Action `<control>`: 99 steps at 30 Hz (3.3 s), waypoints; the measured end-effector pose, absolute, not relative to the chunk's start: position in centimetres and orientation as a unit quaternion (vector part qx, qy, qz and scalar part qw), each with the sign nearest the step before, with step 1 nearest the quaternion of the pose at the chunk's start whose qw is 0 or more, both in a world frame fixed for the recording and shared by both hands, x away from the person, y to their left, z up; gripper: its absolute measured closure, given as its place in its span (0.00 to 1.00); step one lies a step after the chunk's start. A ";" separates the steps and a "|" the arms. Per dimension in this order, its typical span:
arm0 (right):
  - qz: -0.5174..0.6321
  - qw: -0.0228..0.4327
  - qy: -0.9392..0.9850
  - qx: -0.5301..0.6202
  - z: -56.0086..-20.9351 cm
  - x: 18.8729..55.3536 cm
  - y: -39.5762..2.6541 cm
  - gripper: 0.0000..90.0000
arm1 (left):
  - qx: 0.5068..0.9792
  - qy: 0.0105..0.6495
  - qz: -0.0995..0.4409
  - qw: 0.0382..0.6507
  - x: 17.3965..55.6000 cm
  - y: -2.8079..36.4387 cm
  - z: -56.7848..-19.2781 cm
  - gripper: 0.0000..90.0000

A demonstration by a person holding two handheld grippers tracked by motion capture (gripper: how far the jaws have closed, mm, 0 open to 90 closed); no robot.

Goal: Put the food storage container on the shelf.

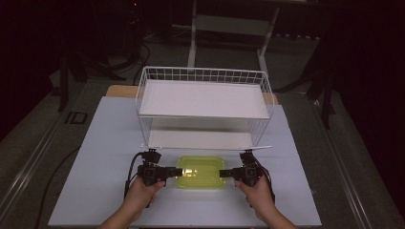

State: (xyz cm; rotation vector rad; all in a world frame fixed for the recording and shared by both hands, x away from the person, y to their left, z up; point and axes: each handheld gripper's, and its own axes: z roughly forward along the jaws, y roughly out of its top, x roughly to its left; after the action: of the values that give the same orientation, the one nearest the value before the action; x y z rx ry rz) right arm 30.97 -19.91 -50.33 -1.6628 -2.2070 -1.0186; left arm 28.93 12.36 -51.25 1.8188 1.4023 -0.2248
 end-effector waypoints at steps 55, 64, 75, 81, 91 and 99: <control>-0.417 -0.001 -0.711 -0.566 -47.7 35.4 -19.8 0.88 | 0.678 0.547 0.004 0.491 33.3 11.0 -49.6 0.89; -0.423 -0.007 -0.700 -0.576 -49.5 37.0 -19.2 0.88 | 0.678 0.543 0.019 0.495 35.0 11.4 -50.9 0.89; -0.425 -0.019 -0.693 -0.582 -49.6 37.5 -18.7 0.88 | 0.668 0.542 0.024 0.510 36.2 11.7 -51.8 0.87; -0.445 -0.029 -0.687 -0.574 -49.9 38.1 -18.8 0.86 | 0.671 0.528 0.051 0.518 36.4 11.5 -52.2 0.80; -0.444 -0.070 -0.687 -0.571 -50.2 38.5 -18.2 0.78 | 0.681 0.519 0.092 0.508 37.0 11.2 -52.4 0.69; -0.442 -0.076 -0.687 -0.571 -50.1 38.6 -17.8 0.65 | 0.672 0.527 0.079 0.514 37.5 11.1 -52.3 0.59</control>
State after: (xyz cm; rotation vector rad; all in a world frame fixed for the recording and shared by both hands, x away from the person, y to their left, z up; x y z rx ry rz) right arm 38.60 -17.79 -50.11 -1.8876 -2.2696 -1.4610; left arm 37.49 11.14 -52.33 1.6146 1.2679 0.1907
